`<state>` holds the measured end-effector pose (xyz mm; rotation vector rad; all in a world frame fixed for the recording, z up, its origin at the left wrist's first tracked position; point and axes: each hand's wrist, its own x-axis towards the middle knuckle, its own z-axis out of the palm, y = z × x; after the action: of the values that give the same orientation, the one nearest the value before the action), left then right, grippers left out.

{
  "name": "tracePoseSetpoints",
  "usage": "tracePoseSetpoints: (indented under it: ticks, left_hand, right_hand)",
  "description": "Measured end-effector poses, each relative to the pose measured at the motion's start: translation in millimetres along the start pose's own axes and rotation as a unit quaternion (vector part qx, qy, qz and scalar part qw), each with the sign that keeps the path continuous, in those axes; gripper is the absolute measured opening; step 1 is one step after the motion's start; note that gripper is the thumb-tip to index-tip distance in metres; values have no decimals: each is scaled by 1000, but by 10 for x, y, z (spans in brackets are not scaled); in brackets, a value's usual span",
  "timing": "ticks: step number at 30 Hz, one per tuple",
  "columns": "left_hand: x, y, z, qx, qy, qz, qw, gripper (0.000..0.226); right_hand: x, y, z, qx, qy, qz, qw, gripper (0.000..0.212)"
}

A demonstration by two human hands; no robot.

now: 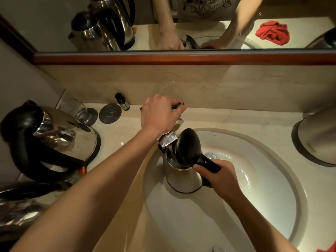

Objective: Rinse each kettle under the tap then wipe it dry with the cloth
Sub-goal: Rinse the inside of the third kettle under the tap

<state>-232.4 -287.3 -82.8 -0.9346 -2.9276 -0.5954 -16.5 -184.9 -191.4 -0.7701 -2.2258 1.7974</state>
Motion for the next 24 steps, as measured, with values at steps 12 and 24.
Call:
tracePoseSetpoints:
  ticks: [12,24]
  left_hand:
    - [-11,21,-27,-4,2,3,1000,33]
    - [-3,1,-11,-3,2,3,1000,34]
  right_hand:
    - [-20,25,4,28,6,33,999,55]
    - [44,2,-2,21,3,61,998,45]
